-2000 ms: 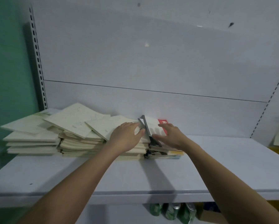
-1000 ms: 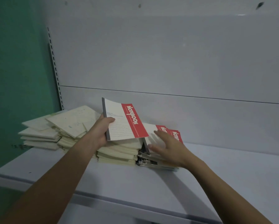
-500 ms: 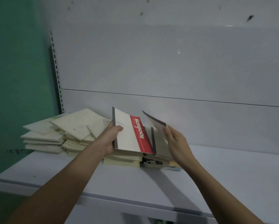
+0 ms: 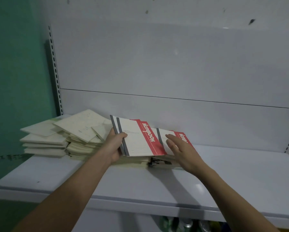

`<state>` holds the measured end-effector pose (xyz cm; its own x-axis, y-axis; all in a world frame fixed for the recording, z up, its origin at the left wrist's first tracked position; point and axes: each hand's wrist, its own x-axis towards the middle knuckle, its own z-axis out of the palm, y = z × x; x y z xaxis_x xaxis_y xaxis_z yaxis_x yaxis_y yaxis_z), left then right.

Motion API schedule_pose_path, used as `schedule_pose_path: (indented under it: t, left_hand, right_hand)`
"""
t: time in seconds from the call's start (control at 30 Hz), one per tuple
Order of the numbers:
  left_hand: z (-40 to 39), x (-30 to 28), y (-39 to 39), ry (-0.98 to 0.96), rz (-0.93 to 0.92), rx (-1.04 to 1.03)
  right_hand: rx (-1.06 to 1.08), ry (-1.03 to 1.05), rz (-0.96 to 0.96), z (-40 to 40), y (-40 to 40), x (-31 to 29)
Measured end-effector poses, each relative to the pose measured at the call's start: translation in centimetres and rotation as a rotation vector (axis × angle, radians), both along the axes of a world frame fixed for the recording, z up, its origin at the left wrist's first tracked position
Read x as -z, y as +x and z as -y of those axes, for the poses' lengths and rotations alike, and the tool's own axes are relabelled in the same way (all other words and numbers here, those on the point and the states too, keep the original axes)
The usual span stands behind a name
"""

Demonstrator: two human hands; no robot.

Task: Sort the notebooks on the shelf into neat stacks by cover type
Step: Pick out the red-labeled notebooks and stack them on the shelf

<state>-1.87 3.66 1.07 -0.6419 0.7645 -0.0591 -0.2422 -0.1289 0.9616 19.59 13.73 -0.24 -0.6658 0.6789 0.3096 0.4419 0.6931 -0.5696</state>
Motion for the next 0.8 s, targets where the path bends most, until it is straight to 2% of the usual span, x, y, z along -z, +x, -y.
schedule_pose_path:
  t: [0.1,0.17,0.27,0.33,0.47,0.53,0.6,0.73,0.8]
  left_hand:
    - [0.4,0.2,-1.0,0.001,0.002,-0.012]
    - [0.7,0.5,-1.2,0.006,0.01,0.0]
    - [1.0,0.9,-1.2,0.014,0.021,0.019]
    - [1.2,1.0,-1.3,0.018,0.024,0.037]
    - [1.4,0.8,-0.9,0.038,0.027,0.1]
    - [1.4,0.7,-0.4,0.047,0.025,0.138]
    - [1.4,0.7,0.2,0.066,0.036,0.154]
    - [1.6,1.3,0.9,0.138,0.06,0.148]
    - [1.8,1.8,0.9,0.133,0.008,0.124]
  right_hand:
    - [0.08,0.078,0.366,-1.6,1.1,1.7]
    - [0.083,0.158,0.451,-1.7,1.0,2.6]
    - [0.074,0.292,0.424,-1.2,1.0,2.2]
    - [0.081,0.311,0.41,-0.8,1.1,1.5]
    - [0.211,0.126,-0.085,1.3,-0.1,0.2]
    - [0.163,0.103,-0.251,3.5,-1.4,0.0]
    - [0.065,0.158,-0.211,5.9,-2.6,0.2]
    - [-0.022,0.336,0.002,8.4,-4.2,2.0]
    - [-0.048,0.329,0.018,9.0,-4.4,2.6]
